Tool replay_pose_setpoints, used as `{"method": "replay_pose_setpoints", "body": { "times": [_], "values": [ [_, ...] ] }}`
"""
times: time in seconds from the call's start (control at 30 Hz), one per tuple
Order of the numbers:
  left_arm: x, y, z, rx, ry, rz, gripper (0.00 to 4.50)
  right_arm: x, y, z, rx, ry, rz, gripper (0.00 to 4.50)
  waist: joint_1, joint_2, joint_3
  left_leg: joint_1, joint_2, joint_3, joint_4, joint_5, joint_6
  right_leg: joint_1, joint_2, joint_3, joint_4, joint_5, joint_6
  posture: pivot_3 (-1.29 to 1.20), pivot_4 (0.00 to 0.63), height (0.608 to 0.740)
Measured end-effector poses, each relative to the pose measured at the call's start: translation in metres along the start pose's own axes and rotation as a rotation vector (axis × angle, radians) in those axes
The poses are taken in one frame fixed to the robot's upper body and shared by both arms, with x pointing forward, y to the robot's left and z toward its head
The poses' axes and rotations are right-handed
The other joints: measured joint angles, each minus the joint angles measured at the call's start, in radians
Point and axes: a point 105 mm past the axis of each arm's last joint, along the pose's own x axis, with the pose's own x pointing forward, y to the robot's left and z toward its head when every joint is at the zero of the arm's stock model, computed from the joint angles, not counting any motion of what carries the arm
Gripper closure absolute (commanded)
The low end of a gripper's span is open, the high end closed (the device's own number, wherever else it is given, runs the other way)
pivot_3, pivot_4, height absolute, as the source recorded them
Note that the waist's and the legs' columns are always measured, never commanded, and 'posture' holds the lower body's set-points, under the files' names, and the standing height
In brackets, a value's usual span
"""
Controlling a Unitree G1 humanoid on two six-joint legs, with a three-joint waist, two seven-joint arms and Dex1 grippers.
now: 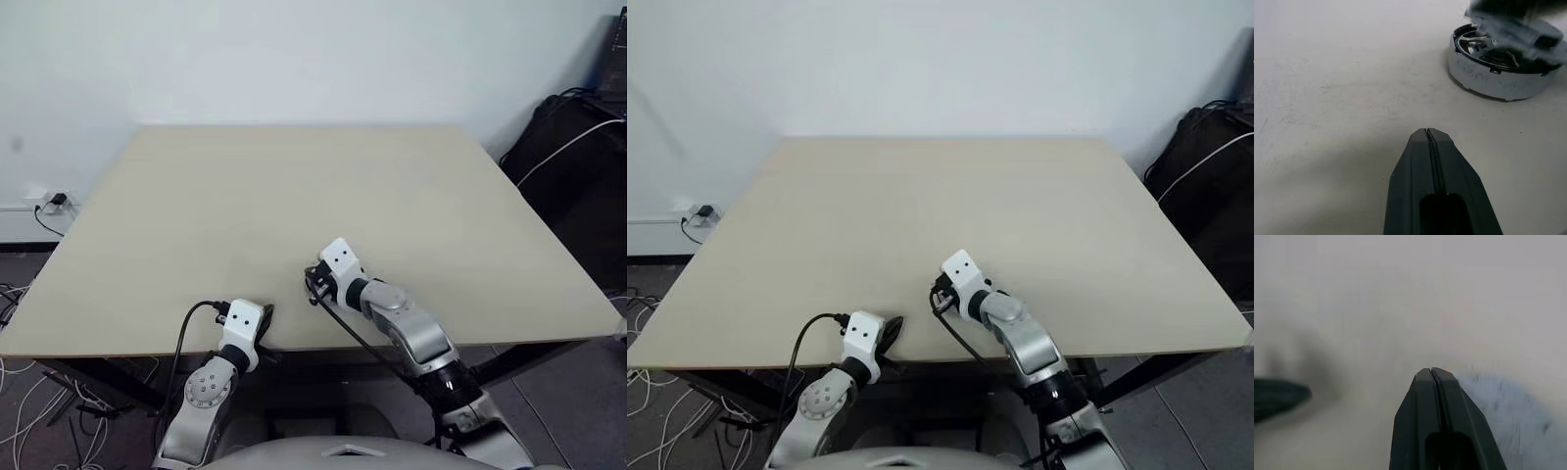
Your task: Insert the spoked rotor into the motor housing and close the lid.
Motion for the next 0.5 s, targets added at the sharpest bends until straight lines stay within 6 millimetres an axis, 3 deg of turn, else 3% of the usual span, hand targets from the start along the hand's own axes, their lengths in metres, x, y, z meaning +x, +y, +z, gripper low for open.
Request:
{"method": "replay_pose_setpoints", "body": {
  "times": [0.07, 0.17, 0.5],
  "values": [
    [0.0, 0.0, 0.0, 0.0, -0.001, -0.001, 4.5, -0.007, -0.004, 0.009, -0.065, -0.043, 0.01, 4.47, 0.0, -0.001, 0.0, 0.001, 0.0, 0.0, 0.0, 0.0, 0.0, 0.001, 0.0, 0.0, 0.0, 0.0, 0.0, 0.0, 0.0, 0.74],
    [0.001, 0.0, 0.001, 0.001, -0.004, -0.003, 4.5, -0.015, -0.008, 0.007, -0.078, -0.046, 0.067, 3.86, 0.0, -0.001, 0.0, 0.002, 0.0, 0.0, 0.0, 0.0, 0.0, 0.002, 0.0, 0.0, 0.0, 0.0, 0.0, 0.0, 0.0, 0.74],
    [0.002, -0.001, 0.003, 0.004, -0.01, -0.009, 4.5, -0.032, -0.017, -0.013, -0.069, 0.021, 0.178, 0.55, 0.003, -0.001, 0.0, 0.002, 0.0, 0.0, 0.0, 0.0, 0.0, 0.002, 0.0, 0.0, 0.0, 0.0, 0.0, 0.0, 0.0, 0.74]
  ]
}}
